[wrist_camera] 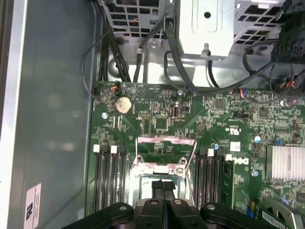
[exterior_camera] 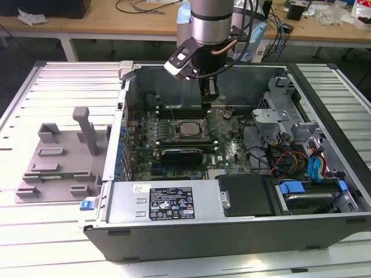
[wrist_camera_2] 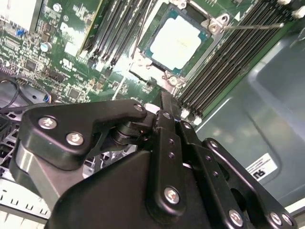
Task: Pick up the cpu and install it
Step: 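Close the cpu cover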
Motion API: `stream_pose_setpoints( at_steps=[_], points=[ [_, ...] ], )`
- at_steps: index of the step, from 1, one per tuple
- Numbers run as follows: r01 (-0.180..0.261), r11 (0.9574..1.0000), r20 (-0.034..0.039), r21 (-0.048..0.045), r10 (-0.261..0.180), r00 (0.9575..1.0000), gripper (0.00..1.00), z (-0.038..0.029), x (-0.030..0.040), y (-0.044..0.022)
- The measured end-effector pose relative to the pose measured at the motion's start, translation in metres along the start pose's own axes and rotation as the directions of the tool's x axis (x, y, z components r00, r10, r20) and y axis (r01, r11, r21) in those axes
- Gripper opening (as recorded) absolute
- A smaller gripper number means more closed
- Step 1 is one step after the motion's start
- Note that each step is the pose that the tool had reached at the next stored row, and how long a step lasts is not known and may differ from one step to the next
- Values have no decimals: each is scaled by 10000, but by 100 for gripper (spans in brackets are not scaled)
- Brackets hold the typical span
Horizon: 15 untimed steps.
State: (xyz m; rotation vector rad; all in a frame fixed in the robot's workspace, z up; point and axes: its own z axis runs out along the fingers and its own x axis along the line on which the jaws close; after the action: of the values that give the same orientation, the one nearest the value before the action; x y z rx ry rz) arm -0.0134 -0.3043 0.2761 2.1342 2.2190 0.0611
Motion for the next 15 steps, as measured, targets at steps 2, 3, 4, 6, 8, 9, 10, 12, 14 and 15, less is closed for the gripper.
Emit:
stream_pose_setpoints(
  at_steps=[2,3,4,6,8,9,10,12,14,15],
  points=[
    [-1,10000,0,0,1,10000,11,6,-4,85],
    [1,10000,-1,0,-1,10000,11,9,-5,121],
    [-1,10000,0,0,1,10000,11,10,-6,143],
    [1,10000,1,0,-1,10000,11,14,-8,204],
    [0,10000,1,1,0,10000,11,18,-10,259],
    [0,10000,1,0,0,10000,11,21,-11,285],
    [1,10000,1,0,-1,10000,11,23,-12,314],
    [0,10000,0,0,0,10000,11,25,-14,349],
    [0,10000,0,0,0,10000,11,31,-17,424],
    [-1,10000,-1,-1,1,10000,11,33,-17,447]
  ],
)
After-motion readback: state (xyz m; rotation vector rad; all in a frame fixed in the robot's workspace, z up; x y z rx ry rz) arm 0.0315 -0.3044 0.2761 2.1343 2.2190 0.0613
